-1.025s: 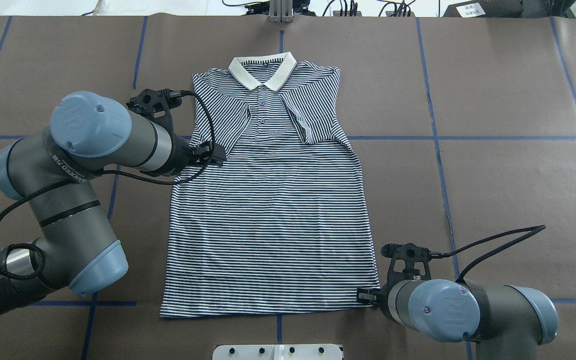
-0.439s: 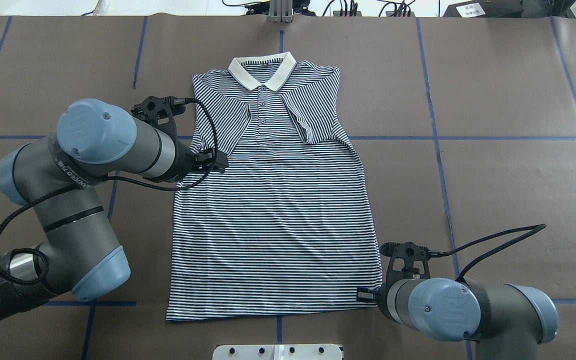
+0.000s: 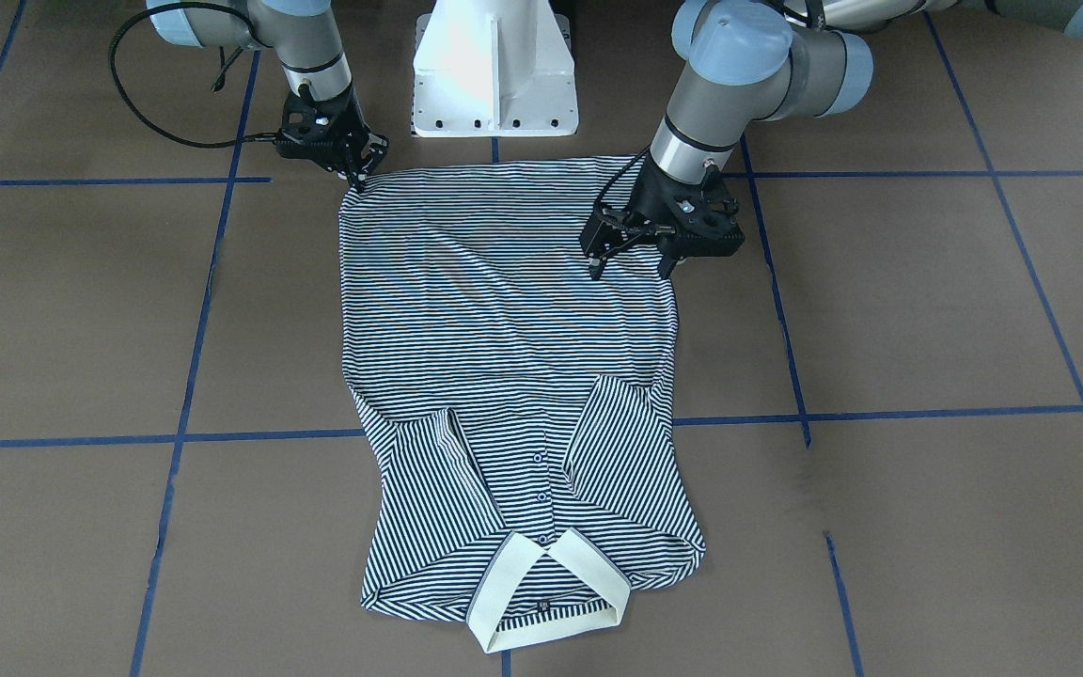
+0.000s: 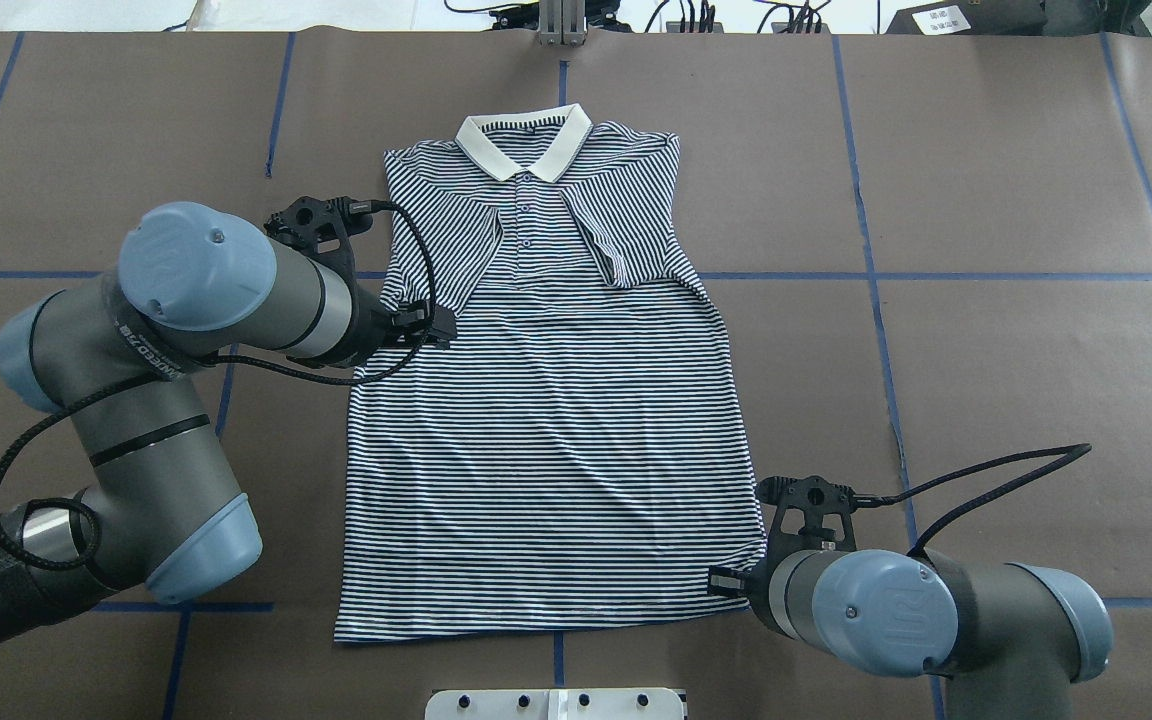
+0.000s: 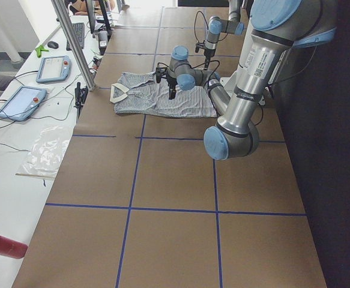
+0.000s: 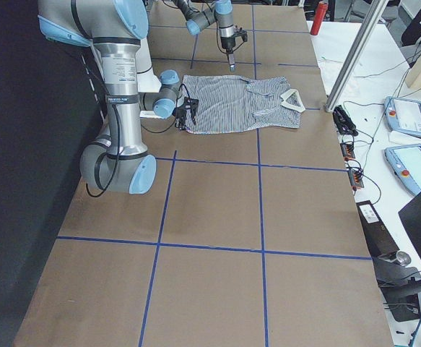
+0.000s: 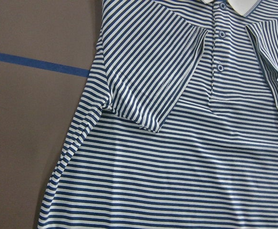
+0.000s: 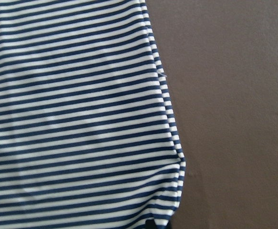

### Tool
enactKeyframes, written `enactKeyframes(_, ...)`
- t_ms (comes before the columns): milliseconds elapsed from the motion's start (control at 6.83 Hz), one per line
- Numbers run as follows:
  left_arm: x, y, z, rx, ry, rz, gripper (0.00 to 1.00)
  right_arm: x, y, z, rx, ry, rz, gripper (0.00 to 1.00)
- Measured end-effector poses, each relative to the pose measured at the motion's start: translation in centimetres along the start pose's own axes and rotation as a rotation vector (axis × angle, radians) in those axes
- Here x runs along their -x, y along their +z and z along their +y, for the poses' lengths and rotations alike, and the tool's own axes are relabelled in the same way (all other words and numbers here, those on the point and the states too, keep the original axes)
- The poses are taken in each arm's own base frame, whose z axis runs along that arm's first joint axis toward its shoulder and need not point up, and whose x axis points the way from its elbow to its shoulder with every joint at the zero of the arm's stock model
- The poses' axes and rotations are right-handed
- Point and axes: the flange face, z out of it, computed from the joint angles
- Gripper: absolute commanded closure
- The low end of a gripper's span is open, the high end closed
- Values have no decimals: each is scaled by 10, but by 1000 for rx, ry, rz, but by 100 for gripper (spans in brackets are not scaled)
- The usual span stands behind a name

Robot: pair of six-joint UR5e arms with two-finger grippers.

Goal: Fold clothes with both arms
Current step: 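Slide both grippers down to the hem corners nearest the robot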

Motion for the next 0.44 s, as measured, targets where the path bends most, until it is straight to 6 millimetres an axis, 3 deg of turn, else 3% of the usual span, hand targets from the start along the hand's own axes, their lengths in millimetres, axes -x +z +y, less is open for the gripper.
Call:
enactKeyframes(146, 10, 7, 10, 9, -33, -17, 0, 4, -10, -10, -5, 13, -19, 100)
enactKeyframes(293, 25, 16, 34, 24, -96, -43, 0, 7, -19, -18, -10, 22, -37, 100)
enactKeyframes(439, 38, 23, 72, 41, -160, -68, 1, 9, -29, -22, -11, 23, -56, 100)
